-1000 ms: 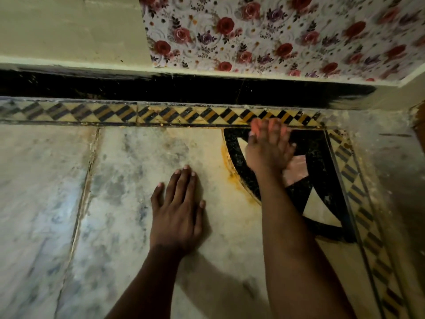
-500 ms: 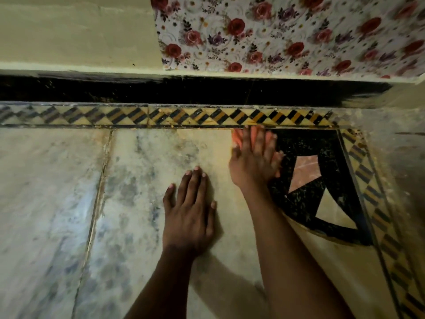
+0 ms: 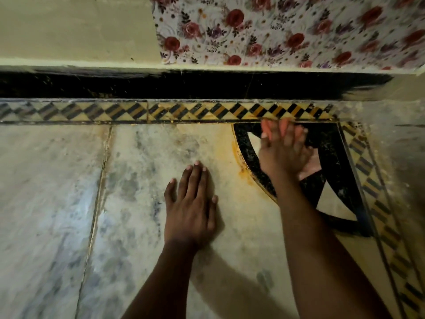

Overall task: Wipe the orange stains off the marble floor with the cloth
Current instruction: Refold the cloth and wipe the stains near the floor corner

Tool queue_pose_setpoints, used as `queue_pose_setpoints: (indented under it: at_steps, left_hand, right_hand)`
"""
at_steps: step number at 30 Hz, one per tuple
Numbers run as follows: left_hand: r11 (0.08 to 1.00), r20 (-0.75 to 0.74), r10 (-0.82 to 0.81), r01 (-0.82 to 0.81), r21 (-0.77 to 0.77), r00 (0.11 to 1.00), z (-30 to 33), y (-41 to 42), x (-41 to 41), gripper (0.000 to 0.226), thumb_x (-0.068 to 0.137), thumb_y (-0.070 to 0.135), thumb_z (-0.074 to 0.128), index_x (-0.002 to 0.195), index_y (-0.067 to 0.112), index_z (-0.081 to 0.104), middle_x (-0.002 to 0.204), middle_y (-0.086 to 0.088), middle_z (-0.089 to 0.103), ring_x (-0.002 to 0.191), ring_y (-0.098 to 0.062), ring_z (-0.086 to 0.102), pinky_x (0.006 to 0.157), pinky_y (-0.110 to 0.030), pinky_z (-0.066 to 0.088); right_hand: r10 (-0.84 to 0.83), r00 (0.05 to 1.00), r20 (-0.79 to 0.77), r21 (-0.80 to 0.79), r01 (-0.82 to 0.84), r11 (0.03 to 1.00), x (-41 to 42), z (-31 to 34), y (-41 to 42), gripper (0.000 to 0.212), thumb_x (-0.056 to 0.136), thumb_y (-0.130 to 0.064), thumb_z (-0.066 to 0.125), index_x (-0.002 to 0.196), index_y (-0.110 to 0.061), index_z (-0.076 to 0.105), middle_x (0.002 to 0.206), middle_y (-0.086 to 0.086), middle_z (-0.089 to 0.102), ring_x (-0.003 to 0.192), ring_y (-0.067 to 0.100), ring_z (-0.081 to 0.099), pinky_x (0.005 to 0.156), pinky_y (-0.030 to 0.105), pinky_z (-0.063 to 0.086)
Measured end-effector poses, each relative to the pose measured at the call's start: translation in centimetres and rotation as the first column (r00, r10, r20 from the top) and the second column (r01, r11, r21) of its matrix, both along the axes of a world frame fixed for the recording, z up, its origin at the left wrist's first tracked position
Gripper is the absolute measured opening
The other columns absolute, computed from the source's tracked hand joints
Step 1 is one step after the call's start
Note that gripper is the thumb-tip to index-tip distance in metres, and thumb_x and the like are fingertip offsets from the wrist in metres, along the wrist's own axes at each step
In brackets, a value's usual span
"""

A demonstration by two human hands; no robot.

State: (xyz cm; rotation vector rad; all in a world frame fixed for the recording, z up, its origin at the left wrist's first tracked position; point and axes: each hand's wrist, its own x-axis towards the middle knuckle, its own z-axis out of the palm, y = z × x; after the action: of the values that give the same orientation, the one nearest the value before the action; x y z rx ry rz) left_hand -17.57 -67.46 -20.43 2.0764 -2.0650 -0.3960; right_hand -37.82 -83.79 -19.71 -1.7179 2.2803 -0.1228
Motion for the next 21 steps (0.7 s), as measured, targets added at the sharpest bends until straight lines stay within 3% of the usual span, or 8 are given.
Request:
queue_pose_setpoints:
  at_steps: [3, 5, 7, 10, 12, 16, 19, 21]
  left_hand:
    - [1.000, 0.000, 0.001, -0.001, 0.001, 1.000, 0.2, 0.0, -0.2, 0.070, 0.106, 0.047, 0.028, 0.168, 0.015, 0.018, 0.177, -0.005, 0.011, 0.164, -0.021, 0.009, 0.128, -0.057, 0.015]
    - [1.000, 0.003, -0.001, 0.001, -0.007, 1.000, 0.3, 0.1, -0.2, 0.070, 0.106, 0.047, 0.026, 0.168, 0.014, 0.018, 0.177, -0.005, 0.011, 0.164, -0.021, 0.008, 0.128, -0.057, 0.015]
    - [1.000, 0.003, -0.007, 0.007, -0.003, 1.000, 0.2, 0.1, 0.0, 0.071, 0.107, 0.048, 0.024, 0.168, 0.014, 0.014, 0.177, -0.005, 0.007, 0.164, -0.020, 0.005, 0.128, -0.057, 0.012]
    - [1.000, -0.001, -0.007, 0.007, -0.002, 1.000, 0.1, 0.1, 0.0, 0.071, 0.107, 0.049, 0.023, 0.169, 0.015, 0.011, 0.178, -0.004, 0.005, 0.164, -0.020, 0.003, 0.129, -0.056, 0.009]
    - [1.000, 0.005, -0.007, 0.007, -0.005, 1.000, 0.1, 0.1, -0.2, 0.072, 0.107, 0.049, 0.023, 0.169, 0.015, 0.012, 0.178, -0.004, 0.005, 0.164, -0.019, 0.003, 0.129, -0.056, 0.010]
    - [1.000, 0.030, -0.008, 0.009, -0.012, 1.000, 0.0, 0.1, 0.0, 0.072, 0.106, 0.051, 0.021, 0.169, 0.016, 0.012, 0.178, -0.004, 0.006, 0.164, -0.020, 0.005, 0.129, -0.054, 0.009]
    - [1.000, 0.040, -0.003, 0.004, -0.027, 0.999, 0.0, 0.1, -0.1, 0.072, 0.106, 0.051, 0.023, 0.168, 0.015, 0.017, 0.177, -0.005, 0.012, 0.163, -0.021, 0.010, 0.128, -0.053, 0.011]
    - [1.000, 0.033, -0.005, 0.006, -0.027, 0.999, 0.1, 0.1, -0.1, 0.072, 0.105, 0.051, 0.022, 0.168, 0.016, 0.017, 0.177, -0.004, 0.012, 0.163, -0.021, 0.009, 0.128, -0.053, 0.010]
  right_hand:
    - [0.345, 0.937, -0.059, -0.033, -0.347, 0.937, 3.2, 0.0, 7.4, 0.060, 0.108, -0.058, 0.017, 0.164, -0.054, -0.005, 0.178, -0.005, -0.013, 0.164, 0.030, -0.015, 0.130, 0.061, -0.002]
    - [0.413, 0.908, -0.069, -0.068, -0.418, 0.906, 1.5, -0.1, 14.2, 0.058, 0.109, -0.056, 0.016, 0.165, -0.054, 0.001, 0.178, -0.010, -0.009, 0.165, 0.025, -0.011, 0.130, 0.060, -0.002]
    - [0.299, 0.951, -0.076, -0.064, -0.304, 0.951, -3.0, -0.4, 17.4, 0.057, 0.109, -0.057, 0.014, 0.165, -0.052, 0.004, 0.179, -0.009, -0.002, 0.166, 0.027, -0.003, 0.129, 0.064, 0.002]
    - [-0.097, 0.992, -0.076, -0.050, 0.093, 0.994, -7.9, -0.4, 14.6, 0.058, 0.110, -0.055, 0.020, 0.166, -0.048, 0.011, 0.179, 0.003, 0.011, 0.163, 0.039, 0.011, 0.123, 0.074, 0.014]
    - [-0.239, 0.970, -0.042, 0.013, 0.240, 0.971, -7.5, -0.3, 10.0, 0.059, 0.110, -0.055, 0.021, 0.166, -0.049, 0.004, 0.179, 0.002, -0.003, 0.164, 0.038, -0.005, 0.125, 0.073, 0.008]
    - [0.071, 0.997, 0.025, 0.073, -0.072, 0.995, -1.3, 0.2, 7.8, 0.061, 0.110, -0.057, 0.024, 0.161, -0.057, -0.009, 0.176, -0.005, -0.023, 0.160, 0.035, -0.025, 0.127, 0.069, -0.004]
    - [0.309, 0.951, -0.013, -0.042, -0.309, 0.950, 0.5, -0.1, 16.0, 0.058, 0.109, -0.054, 0.030, 0.162, -0.061, 0.005, 0.178, -0.011, -0.012, 0.164, 0.027, -0.016, 0.129, 0.062, -0.005]
    - [0.275, 0.961, -0.037, -0.064, -0.277, 0.959, -2.1, -0.3, 21.2, 0.055, 0.109, -0.058, 0.020, 0.161, -0.062, 0.002, 0.178, -0.014, -0.009, 0.165, 0.024, -0.010, 0.129, 0.060, -0.002]
